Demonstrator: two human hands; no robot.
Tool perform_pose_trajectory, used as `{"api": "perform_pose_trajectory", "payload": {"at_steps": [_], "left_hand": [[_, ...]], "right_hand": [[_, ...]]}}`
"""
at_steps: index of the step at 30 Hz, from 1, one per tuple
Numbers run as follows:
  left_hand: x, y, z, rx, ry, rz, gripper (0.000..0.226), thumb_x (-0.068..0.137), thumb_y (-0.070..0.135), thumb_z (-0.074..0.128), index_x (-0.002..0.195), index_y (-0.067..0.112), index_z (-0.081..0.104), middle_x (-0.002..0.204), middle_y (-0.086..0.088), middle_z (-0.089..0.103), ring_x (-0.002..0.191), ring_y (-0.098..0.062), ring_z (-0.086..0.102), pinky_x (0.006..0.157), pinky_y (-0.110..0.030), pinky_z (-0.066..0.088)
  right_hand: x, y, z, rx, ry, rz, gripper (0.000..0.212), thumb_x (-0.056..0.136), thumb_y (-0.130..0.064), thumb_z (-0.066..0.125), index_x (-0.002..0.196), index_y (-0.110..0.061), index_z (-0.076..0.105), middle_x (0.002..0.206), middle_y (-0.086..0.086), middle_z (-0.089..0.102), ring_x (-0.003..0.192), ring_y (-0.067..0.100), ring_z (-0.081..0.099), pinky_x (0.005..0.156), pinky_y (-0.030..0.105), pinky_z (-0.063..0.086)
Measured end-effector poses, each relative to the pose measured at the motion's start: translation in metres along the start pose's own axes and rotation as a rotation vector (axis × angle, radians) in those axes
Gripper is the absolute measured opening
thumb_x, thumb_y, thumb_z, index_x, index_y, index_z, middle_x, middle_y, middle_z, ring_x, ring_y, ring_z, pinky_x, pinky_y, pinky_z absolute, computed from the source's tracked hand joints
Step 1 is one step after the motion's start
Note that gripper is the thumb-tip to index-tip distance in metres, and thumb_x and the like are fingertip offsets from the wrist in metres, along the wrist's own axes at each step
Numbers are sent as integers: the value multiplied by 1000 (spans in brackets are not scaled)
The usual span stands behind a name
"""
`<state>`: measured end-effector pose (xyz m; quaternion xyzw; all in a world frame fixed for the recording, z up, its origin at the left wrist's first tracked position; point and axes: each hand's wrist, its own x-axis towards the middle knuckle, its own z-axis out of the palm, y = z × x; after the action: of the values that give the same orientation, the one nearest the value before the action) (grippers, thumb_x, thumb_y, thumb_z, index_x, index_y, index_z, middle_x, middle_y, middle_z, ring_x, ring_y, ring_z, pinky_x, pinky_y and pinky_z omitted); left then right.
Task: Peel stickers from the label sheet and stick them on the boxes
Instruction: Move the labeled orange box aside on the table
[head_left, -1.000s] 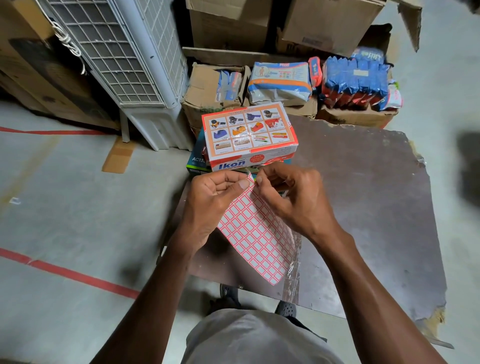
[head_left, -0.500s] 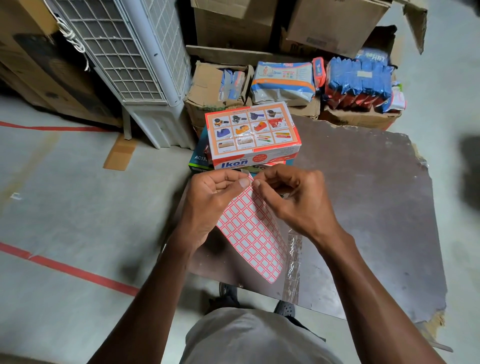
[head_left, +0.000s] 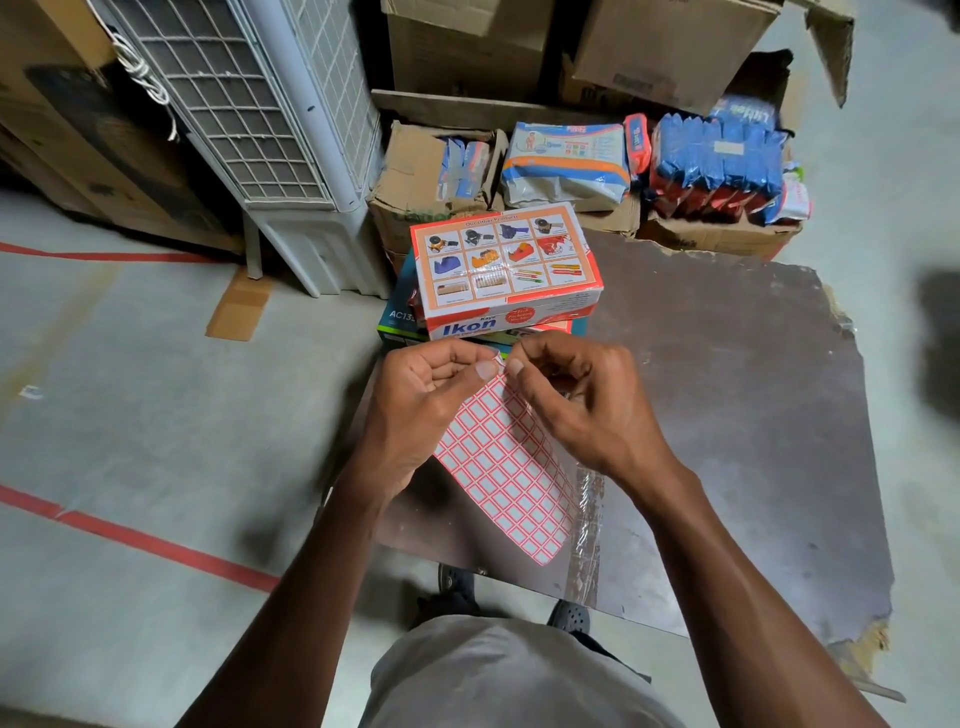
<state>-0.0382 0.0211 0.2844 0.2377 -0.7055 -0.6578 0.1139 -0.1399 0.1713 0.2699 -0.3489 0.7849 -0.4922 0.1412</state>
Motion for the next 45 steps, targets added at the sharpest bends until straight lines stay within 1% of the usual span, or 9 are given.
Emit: {"api": "perform_pose_trajectory", "payload": {"at_steps": [6,18,24,27,33,38,40,42,45], "left_hand": [[0,-5,-1,13,-18,37,12,94,9,68,91,21,71,76,12,77,72,-9,75,63,-15,57],[2,-27,-5,17,13,-7,7,97,17,67,96,23,70,85,12,78,79,-12,76,65,-17,57],[9,-74,-6,-84,3,-215,16,101,23,63,110,14,74,100,-7,79,91,-30,76,80,-39,59],[13,-115,-1,-213,2,-358,20,100,20,63,115,12,74,106,-10,78,92,-27,75,80,-35,57],[26,-208,12,-351,75,-581,15,96,8,64,98,16,77,95,-7,77,93,-27,65,86,-37,47],[40,-275,14,-315,177,-674,24,94,5,67,117,10,72,114,-14,75,103,-25,66,97,-39,50],[45,-289,16,-314,227,-679,27,95,5,67,122,9,70,118,-13,73,101,-23,65,91,-30,52],[52,-299,17,-296,279,-665,31,96,1,65,126,4,68,116,-11,70,96,-19,63,73,-14,53],[61,-315,16,-216,333,-667,27,96,2,65,123,2,70,115,-14,72,91,-20,65,73,-19,53]], "right_hand": [[-1,-2,1,90,10,88,15,103,-23,60,93,-18,70,86,-10,72,82,7,71,70,20,54],[-2,-1,3,171,76,147,9,100,-21,65,94,-19,72,92,-10,74,88,8,72,74,21,57],[-3,2,5,183,120,186,9,98,-22,68,90,-21,73,90,-11,75,86,8,72,68,17,55],[-4,4,5,192,119,199,10,98,-23,70,89,-22,74,87,-10,74,82,8,71,66,17,54],[-8,17,10,166,115,247,8,97,-24,69,90,-23,73,91,-8,75,82,12,71,67,23,59],[-10,26,15,133,96,294,7,97,-21,69,91,-20,73,83,-9,73,76,6,68,63,17,52],[-10,29,17,132,100,298,9,97,-20,69,90,-18,73,79,-10,72,72,4,67,61,14,50],[-10,31,20,132,107,312,9,97,-20,69,89,-18,74,78,-10,72,72,4,67,61,12,50],[-11,33,25,123,111,324,10,97,-20,68,90,-18,74,79,-10,72,73,2,67,61,10,49]]}}
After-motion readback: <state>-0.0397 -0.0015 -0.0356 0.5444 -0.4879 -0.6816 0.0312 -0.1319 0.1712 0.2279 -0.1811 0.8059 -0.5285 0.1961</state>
